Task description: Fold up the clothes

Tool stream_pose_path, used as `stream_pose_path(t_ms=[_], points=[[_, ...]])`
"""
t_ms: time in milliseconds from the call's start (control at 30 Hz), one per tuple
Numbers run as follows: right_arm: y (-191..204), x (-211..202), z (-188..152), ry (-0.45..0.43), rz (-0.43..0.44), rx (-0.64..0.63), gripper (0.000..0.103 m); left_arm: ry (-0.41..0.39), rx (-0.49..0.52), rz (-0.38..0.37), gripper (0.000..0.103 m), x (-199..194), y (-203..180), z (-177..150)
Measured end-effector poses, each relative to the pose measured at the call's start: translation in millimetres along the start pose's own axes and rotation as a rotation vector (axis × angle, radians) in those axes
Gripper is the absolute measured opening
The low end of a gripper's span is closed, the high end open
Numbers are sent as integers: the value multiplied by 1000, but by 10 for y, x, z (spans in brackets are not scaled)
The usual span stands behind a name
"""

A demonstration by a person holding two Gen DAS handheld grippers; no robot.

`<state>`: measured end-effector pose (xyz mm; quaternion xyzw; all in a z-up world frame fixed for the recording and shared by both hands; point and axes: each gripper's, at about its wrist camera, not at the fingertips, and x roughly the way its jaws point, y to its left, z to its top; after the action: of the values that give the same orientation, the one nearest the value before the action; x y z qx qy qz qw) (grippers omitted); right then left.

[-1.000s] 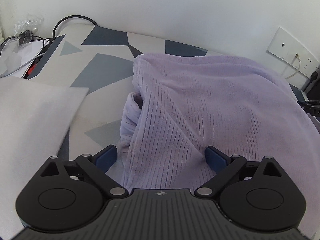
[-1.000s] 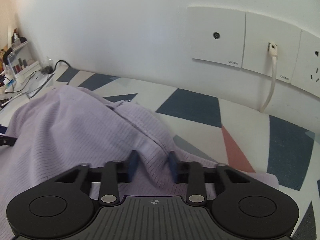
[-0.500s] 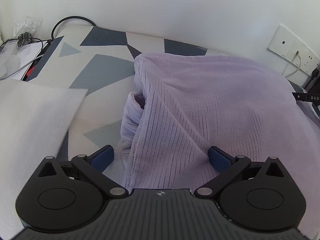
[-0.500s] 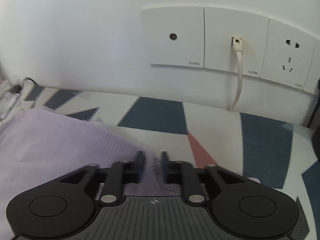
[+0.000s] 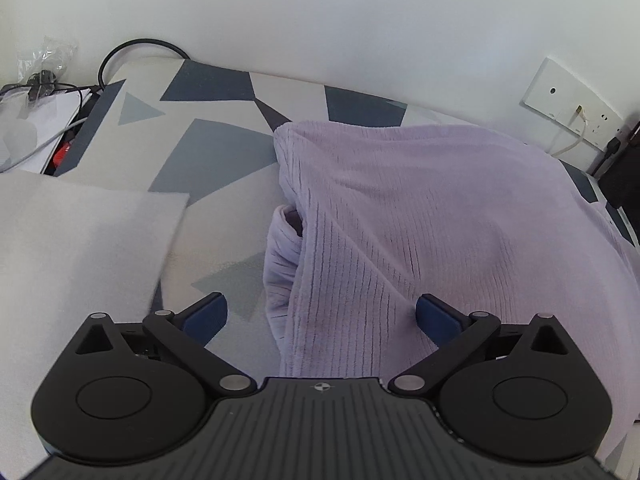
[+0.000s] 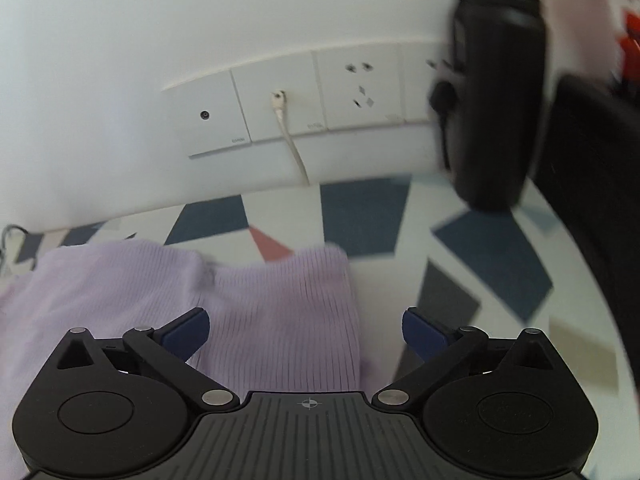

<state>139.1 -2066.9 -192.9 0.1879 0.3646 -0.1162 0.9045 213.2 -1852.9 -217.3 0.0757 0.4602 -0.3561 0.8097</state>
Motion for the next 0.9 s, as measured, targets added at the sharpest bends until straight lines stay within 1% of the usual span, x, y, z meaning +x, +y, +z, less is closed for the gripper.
stream_pose_path(t_ms=[33,100,200,233,267,300,333,367,433,567,633,667,700,800,867,900], points=[[-60,-65,-91,9,19,38,102,-2,3,-6,103,-35,27,7],[-184,-154,-294,35,58,96,102,0,-22,-48,103,-72,131,28],[-218,-191,-537,69,86,128,102,45,-159,-169,103,17,358,23],[-216,-173,-593,78,79,133,102,63,-193,-192,103,70,402,11],[-214,-154,-649,88,72,139,102,45,-196,-196,103,77,401,0],[-209,-140,-703,93,65,143,102,40,-174,-191,103,90,364,6],[-189,-150,-746,66,59,138,102,45,-148,-179,103,109,310,17],[-173,-140,-761,60,56,135,102,50,-123,-166,103,128,255,27],[-145,-120,-761,58,44,127,102,70,-79,-189,103,176,128,38],[-57,-68,-740,71,34,76,102,86,10,-130,103,256,-125,47],[32,-28,-738,78,27,32,102,80,5,-159,103,276,-173,33],[91,-4,-741,81,21,6,102,77,3,-153,103,285,-195,28],[145,18,-743,84,15,-17,102,74,15,-134,103,292,-233,16],[182,36,-745,84,-1,-26,102,65,63,-73,103,318,-350,-18],[207,49,-746,85,-12,-33,102,61,87,-44,103,331,-402,-35],[219,55,-747,85,-17,-36,102,63,84,-41,103,332,-403,-30]])
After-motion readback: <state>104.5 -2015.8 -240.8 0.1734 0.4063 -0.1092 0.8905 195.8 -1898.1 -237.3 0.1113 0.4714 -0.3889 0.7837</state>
